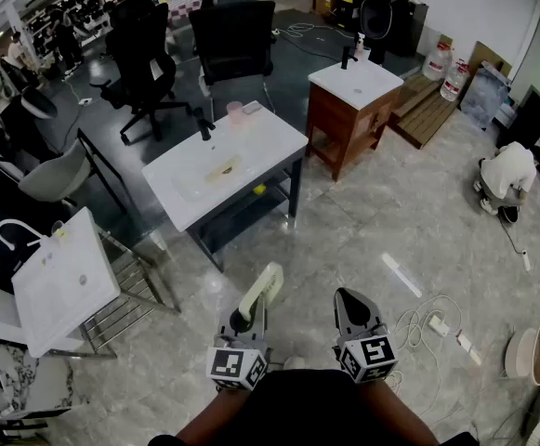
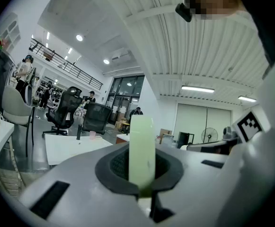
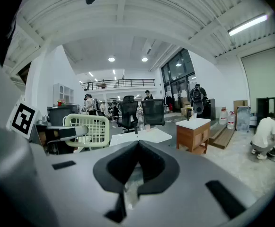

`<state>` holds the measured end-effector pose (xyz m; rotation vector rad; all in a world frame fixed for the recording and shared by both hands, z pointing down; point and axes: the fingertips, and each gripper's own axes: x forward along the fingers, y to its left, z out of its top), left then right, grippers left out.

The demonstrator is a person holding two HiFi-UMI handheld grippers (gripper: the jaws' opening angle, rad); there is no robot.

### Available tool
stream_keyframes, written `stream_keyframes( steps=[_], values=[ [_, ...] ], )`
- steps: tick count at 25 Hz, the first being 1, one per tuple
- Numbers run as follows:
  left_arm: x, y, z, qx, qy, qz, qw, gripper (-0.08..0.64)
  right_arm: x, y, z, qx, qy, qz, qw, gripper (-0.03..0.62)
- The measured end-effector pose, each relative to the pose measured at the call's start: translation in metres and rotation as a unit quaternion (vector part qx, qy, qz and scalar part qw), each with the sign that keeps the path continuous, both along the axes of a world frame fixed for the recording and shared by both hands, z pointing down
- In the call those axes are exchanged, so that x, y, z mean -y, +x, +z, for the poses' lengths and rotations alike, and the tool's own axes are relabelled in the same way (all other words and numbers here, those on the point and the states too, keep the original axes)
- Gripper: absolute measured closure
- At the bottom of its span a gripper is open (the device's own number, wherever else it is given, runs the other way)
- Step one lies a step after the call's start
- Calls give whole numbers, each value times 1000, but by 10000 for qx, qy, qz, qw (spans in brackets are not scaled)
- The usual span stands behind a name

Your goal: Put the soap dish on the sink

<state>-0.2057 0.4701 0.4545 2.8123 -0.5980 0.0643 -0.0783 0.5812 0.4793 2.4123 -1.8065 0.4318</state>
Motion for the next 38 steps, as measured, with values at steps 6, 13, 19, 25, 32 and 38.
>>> stream_keyframes(
  steps=[6, 13, 19, 25, 32, 38],
  values=[
    [-16, 10, -2, 78, 69, -43, 9999, 541, -20, 13, -12, 257, 193, 180, 9993, 594],
    [-19, 21, 10, 169, -138, -101, 9997, 540, -32, 27, 7, 478, 256, 328, 9980, 594],
    [0, 47, 21, 302, -120, 117, 9994, 540, -19, 41, 21, 646, 90, 386, 9971, 594],
    [42, 88, 29, 257, -207, 242, 9992, 541, 8, 75, 28, 649, -57, 451, 9969, 594],
    [108, 138, 28, 158, -252, 191, 9994, 540, 72, 131, 19, 488, -180, 421, 9978, 595],
    [184, 176, 29, 118, -375, 91, 9992, 540, 149, 168, 19, 442, -329, 231, 9982, 594]
  ],
)
